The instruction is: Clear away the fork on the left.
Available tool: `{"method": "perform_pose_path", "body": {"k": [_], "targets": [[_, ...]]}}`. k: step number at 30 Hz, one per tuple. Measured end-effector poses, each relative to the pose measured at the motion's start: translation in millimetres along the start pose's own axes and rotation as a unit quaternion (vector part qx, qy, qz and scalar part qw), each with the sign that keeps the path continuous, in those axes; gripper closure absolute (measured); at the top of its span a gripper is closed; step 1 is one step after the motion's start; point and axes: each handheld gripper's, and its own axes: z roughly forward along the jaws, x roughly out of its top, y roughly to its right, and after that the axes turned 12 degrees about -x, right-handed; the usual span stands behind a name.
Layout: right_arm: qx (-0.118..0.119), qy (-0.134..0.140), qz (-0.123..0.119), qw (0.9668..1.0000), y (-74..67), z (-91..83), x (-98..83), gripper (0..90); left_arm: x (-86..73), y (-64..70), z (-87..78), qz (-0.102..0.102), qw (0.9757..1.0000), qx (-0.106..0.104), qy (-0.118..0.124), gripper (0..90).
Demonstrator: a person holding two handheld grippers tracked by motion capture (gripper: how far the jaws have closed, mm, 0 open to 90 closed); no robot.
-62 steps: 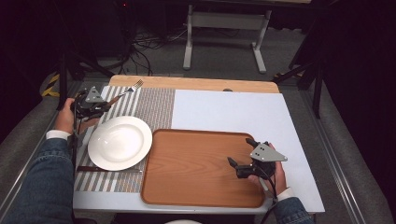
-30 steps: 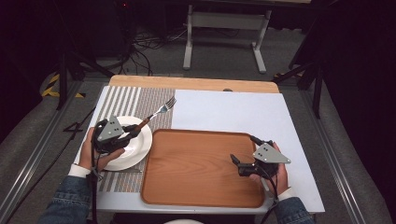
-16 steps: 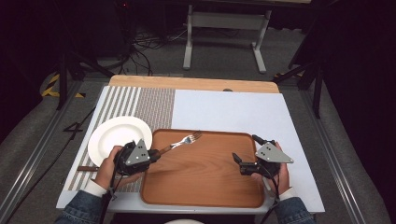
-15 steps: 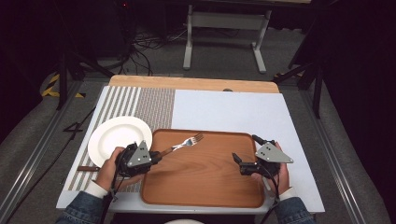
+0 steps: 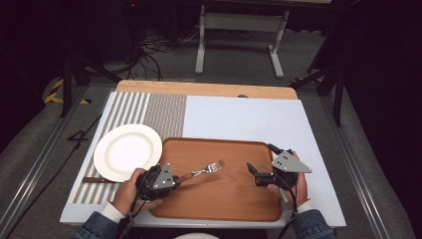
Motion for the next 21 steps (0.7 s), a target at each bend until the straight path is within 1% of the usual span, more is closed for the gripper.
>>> {"method": "perform_pose_path", "body": {"k": [2, 4, 9, 11, 15, 16, 17, 18, 20, 21], "targets": [[0.0, -0.003, 0.004, 1.0, 0.6, 0.6, -1.0, 7.0, -0.4, 0.8, 3.5, -0.003, 1.0, -0.007, -0.005, 75.9], [0.0, -0.006, 0.005, 1.0, 0.9, 1.0, -1.6, 7.0, -1.0, 1.7, 5.7, -0.004, 0.9999, -0.012, -0.004, 75.9], [0.0, -0.006, 0.005, 1.0, 1.1, 1.5, -1.8, 7.0, -1.5, 5.1, 6.7, -0.002, 0.9999, -0.015, -0.007, 75.8], [0.001, -0.007, 0.004, 1.0, 1.1, 2.3, -1.8, 7.0, -2.3, 6.4, 6.7, -0.004, 0.9998, -0.021, -0.004, 75.7], [0.002, -0.006, 0.003, 1.0, 0.9, 4.3, -1.4, 7.0, -3.5, 10.0, 6.4, -0.006, 0.9998, -0.019, 0.003, 75.5], [0.003, -0.005, 0.002, 1.0, 0.8, 4.8, -1.2, 7.0, -4.4, 11.3, 6.1, -0.006, 0.9996, -0.025, 0.005, 75.5], [0.003, -0.005, 0.002, 1.0, 0.6, 5.4, -0.9, 7.0, -5.4, 12.9, 5.7, -0.011, 0.9995, -0.03, 0.005, 75.5], [0.003, -0.005, 0.002, 1.0, 0.3, 6.0, -0.8, 7.0, -6.0, 13.9, 6.0, -0.009, 0.9994, -0.034, 0.006, 75.4], [0.004, -0.006, 0.0, 1.0, 0.1, 6.8, -0.8, 7.0, -7.1, 15.5, 5.8, -0.011, 0.9992, -0.035, 0.012, 74.3], [0.004, -0.006, 0.0, 1.0, 0.2, 7.0, -0.8, 7.0, -7.4, 15.6, 5.4, -0.014, 0.9991, -0.037, 0.016, 72.0]]}}
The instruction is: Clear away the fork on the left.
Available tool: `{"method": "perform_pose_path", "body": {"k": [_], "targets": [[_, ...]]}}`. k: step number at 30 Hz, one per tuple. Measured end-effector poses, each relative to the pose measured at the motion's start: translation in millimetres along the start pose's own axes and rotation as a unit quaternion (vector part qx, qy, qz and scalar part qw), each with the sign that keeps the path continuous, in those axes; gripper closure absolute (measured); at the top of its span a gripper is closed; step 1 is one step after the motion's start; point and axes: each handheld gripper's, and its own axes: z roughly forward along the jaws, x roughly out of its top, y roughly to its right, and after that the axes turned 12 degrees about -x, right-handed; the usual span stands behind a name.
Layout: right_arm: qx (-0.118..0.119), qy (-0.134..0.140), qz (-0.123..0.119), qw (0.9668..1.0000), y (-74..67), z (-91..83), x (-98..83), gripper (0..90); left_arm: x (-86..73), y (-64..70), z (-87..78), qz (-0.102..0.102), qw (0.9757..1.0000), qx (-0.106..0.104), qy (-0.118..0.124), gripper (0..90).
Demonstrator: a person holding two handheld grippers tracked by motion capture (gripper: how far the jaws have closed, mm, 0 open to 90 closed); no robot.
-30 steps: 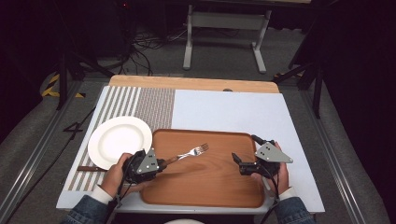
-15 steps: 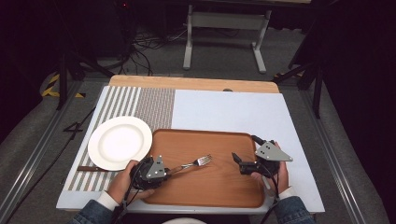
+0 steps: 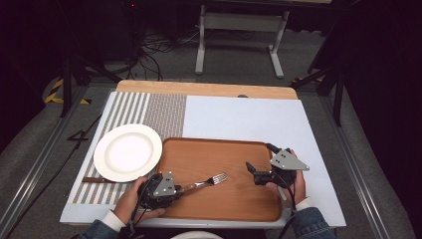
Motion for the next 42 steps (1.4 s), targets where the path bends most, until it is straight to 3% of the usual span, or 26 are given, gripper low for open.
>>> {"method": "perform_pose_path", "body": {"k": [4, 5, 7, 12, 17, 20, 25, 27, 29, 34, 37, 39, 41, 42], "targets": [[0.0, -0.002, 0.002, 1.0, 0.6, 1.0, -0.5, 7.0, -1.6, -2.5, -4.4, -0.004, 0.9998, -0.001, 0.022, 65.2], [-0.001, -0.002, 0.003, 1.0, 0.9, 0.8, -0.7, 7.0, -0.8, -2.9, -8.3, 0.0, 0.9992, -0.01, 0.04, 65.7], [-0.004, 0.002, 0.007, 1.0, 3.0, -2.2, -1.1, 7.0, 1.4, -3.3, -11.0, 0.012, 0.9984, -0.015, 0.052, 73.6], [-0.011, 0.0, 0.013, 0.9998, 4.7, -5.2, -2.8, 7.0, 7.6, -9.0, -7.2, 0.038, 0.9972, -0.04, 0.05, 88.5], [-0.014, -0.004, 0.005, 0.9999, 2.1, -6.6, -3.8, 7.0, 25.6, -13.6, -6.0, 0.078, 0.9948, -0.042, 0.05, 90.0], [-0.015, -0.005, 0.004, 0.9999, 2.1, -6.4, -4.6, 7.0, 38.4, -17.8, -0.3, 0.105, 0.9918, -0.05, 0.054, 90.0], [-0.011, -0.009, 0.002, 0.9999, 1.4, -4.2, -5.4, 7.0, 56.5, -18.5, 13.2, 0.144, 0.9869, -0.062, 0.037, 90.0], [-0.01, -0.01, 0.002, 0.9999, 1.1, -3.4, -5.6, 7.0, 63.6, -18.0, 21.6, 0.162, 0.9832, -0.081, 0.023, 90.0], [-0.009, -0.011, 0.0, 0.9999, 1.1, -3.0, -6.2, 7.0, 66.2, -17.4, 26.2, 0.167, 0.982, -0.085, 0.019, 90.0], [-0.008, -0.013, -0.001, 0.9999, 0.5, -2.9, -7.1, 7.0, 77.5, -14.3, 48.3, 0.199, 0.9752, -0.092, -0.028, 90.0], [-0.008, -0.015, -0.002, 0.9999, 0.6, -2.7, -7.6, 7.0, 80.3, -16.5, 56.7, 0.206, 0.9731, -0.089, -0.051, 90.0], [-0.009, -0.015, -0.003, 0.9998, 0.9, -2.7, -7.6, 7.0, 80.5, -19.4, 60.4, 0.206, 0.9731, -0.083, -0.06, 89.9], [-0.01, -0.016, -0.003, 0.9998, 1.2, -2.8, -8.3, 7.0, 80.4, -23.6, 60.5, 0.193, 0.9758, -0.087, -0.053, 89.9], [-0.011, -0.017, -0.004, 0.9998, 1.4, -3.1, -8.7, 7.0, 80.4, -25.3, 60.5, 0.193, 0.976, -0.087, -0.052, 89.9]]}}
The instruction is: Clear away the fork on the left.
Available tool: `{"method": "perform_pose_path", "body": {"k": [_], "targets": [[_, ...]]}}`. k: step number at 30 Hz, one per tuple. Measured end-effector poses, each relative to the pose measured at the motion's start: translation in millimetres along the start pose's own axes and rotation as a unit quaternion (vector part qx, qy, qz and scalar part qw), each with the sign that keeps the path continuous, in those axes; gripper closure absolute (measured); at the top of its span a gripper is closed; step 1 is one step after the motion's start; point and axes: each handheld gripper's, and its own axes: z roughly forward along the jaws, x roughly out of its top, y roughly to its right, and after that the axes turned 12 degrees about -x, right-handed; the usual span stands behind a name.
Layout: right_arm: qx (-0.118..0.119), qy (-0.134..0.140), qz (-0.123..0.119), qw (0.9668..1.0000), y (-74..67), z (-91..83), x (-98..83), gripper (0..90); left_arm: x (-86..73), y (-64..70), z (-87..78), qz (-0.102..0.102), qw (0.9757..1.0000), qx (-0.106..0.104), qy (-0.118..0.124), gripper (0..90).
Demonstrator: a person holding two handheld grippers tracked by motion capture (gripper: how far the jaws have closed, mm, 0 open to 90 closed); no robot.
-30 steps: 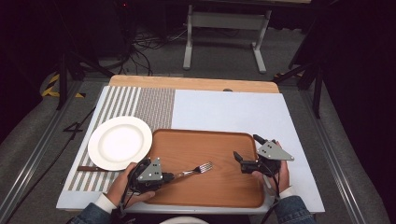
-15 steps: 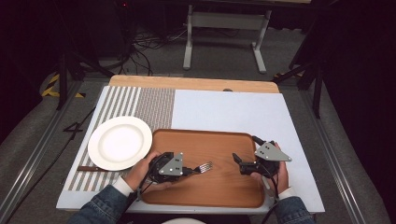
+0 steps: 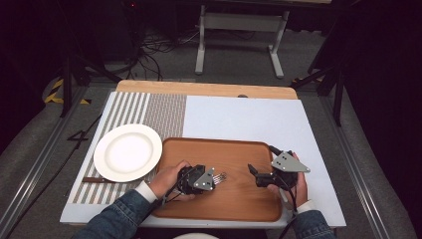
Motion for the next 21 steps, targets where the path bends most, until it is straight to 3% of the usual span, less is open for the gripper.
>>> {"method": "perform_pose_path", "body": {"k": [5, 8, 10, 12, 16, 17, 21], "targets": [[0.0, 0.0, -0.002, 1.0, 0.8, -1.7, -1.3, 7.0, -4.2, -6.4, -1.6, -0.013, 0.9999, 0.006, 0.005, 89.9], [0.003, -0.002, -0.006, 1.0, 0.1, -2.2, -2.0, 7.0, -6.9, -8.2, -5.0, -0.022, 0.9993, 0.028, -0.01, 89.9], [0.004, -0.003, -0.007, 1.0, -0.2, -2.2, -1.9, 7.0, -8.3, -8.3, -5.1, -0.025, 0.9992, 0.031, -0.007, 89.9], [0.006, -0.003, -0.009, 0.9999, -1.2, -1.7, -1.6, 7.0, -12.2, -10.0, -9.8, -0.031, 0.9983, 0.044, -0.023, 89.9], [0.007, -0.003, -0.014, 0.9999, -1.7, -1.3, -1.1, 7.1, -17.7, -10.8, -13.0, -0.042, 0.997, 0.059, -0.027, 89.9], [0.008, -0.003, -0.015, 0.9999, -1.6, -1.2, -0.9, 7.2, -20.1, -10.7, -15.1, -0.045, 0.9954, 0.075, -0.038, 89.9], [0.01, -0.002, -0.017, 0.9998, -2.3, -0.8, -0.5, 7.2, -26.4, -11.1, -20.0, -0.057, 0.9945, 0.078, -0.041, 89.9]]}}
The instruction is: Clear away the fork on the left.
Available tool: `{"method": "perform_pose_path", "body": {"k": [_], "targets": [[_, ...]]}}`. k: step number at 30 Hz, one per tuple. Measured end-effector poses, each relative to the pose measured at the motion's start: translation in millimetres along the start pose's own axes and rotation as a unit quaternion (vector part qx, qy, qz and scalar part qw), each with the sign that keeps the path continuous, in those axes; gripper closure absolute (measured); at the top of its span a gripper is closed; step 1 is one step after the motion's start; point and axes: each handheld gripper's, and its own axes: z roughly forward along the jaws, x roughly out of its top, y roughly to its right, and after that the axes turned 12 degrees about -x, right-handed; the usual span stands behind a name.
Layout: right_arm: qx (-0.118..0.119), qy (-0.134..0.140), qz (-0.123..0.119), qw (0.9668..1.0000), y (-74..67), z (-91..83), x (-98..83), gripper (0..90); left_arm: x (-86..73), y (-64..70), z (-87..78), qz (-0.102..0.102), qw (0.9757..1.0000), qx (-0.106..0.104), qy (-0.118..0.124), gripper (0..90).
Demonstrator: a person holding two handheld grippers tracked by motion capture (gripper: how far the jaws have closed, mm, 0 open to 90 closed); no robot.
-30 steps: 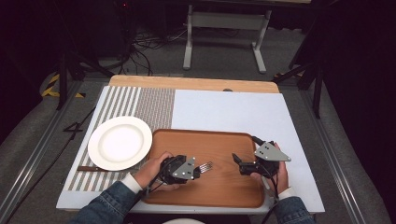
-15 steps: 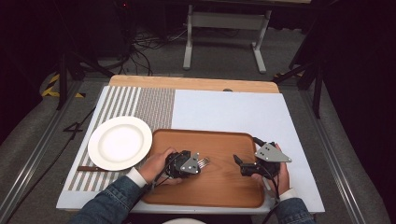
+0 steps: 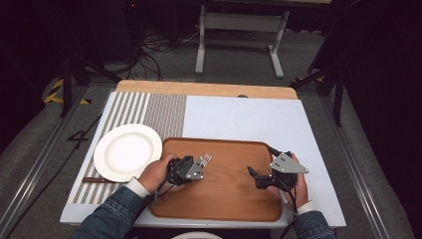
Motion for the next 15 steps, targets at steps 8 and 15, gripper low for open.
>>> {"method": "perform_pose_path", "body": {"k": [8, 15], "targets": [[0.002, 0.003, 0.0, 1.0, -0.6, 0.1, 1.0, 7.2, -11.3, -1.4, -6.8, -0.024, 0.9997, 0.001, 0.001, 89.7], [0.001, -0.002, 0.002, 1.0, -1.0, 1.2, 0.4, 7.3, -23.8, 1.6, -15.6, -0.043, 0.9991, 0.0, -0.004, 89.4]]}}
